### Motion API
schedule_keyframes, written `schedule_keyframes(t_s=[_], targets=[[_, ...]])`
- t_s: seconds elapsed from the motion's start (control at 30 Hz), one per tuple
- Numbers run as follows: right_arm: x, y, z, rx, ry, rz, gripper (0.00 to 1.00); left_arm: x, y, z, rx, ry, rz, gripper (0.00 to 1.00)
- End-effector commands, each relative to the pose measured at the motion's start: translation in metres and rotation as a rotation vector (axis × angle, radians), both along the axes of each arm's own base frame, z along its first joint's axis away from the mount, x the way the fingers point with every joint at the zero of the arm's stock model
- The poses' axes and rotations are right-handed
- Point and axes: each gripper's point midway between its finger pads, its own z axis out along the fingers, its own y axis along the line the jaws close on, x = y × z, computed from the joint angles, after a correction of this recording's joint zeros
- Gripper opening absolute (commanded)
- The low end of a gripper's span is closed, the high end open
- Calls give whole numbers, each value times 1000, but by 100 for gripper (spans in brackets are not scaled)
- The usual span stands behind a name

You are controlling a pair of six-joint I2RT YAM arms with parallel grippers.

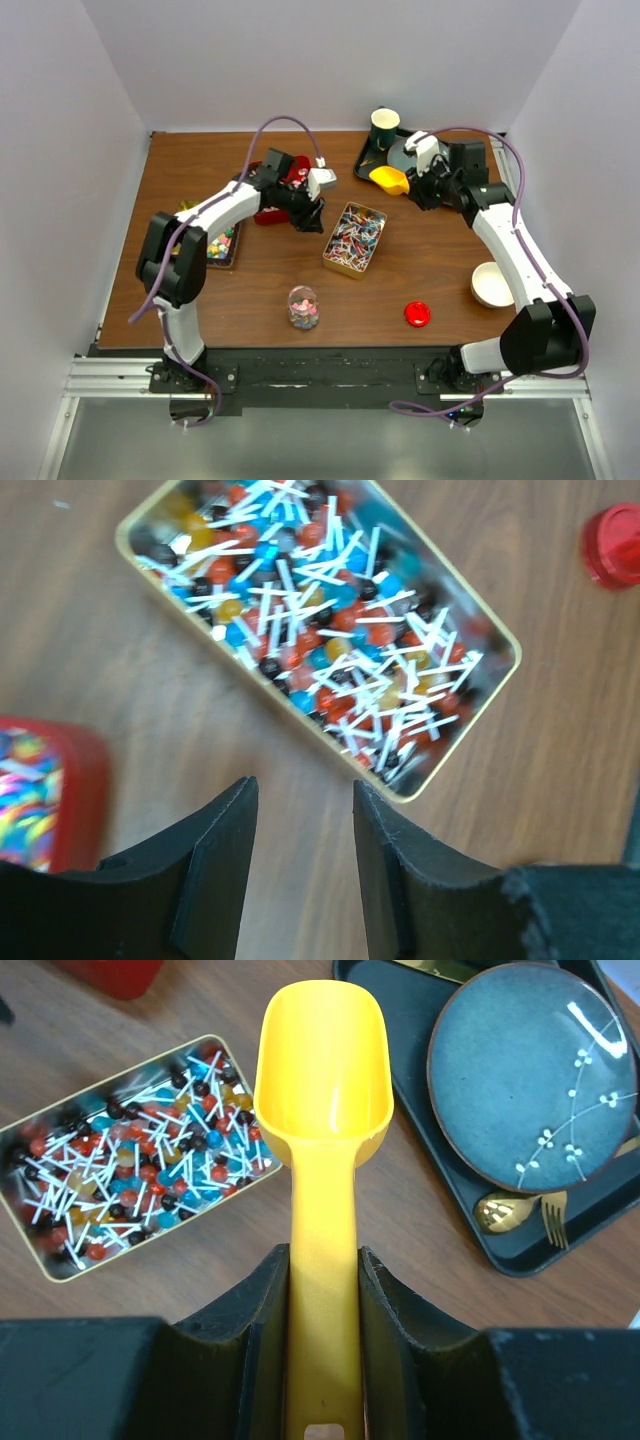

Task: Pack the candies
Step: Move the storage box to the center of the board, then scoop the fake candies from the storage box.

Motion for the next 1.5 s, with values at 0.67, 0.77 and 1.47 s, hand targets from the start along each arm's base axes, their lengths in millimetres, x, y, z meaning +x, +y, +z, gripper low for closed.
schedule_keyframes(t_s=[0.67,0.77,1.47], targets=[[14,-3,20,-7,-87,-15,0,-10,-25,-57,150,3,-35,25],[11,-2,18,-10,-81,6,0,-5,-13,-56,181,-30,-55,19],[6,0,12,-16,-66,26,0,44,58,-75,374,-433,-364,24]])
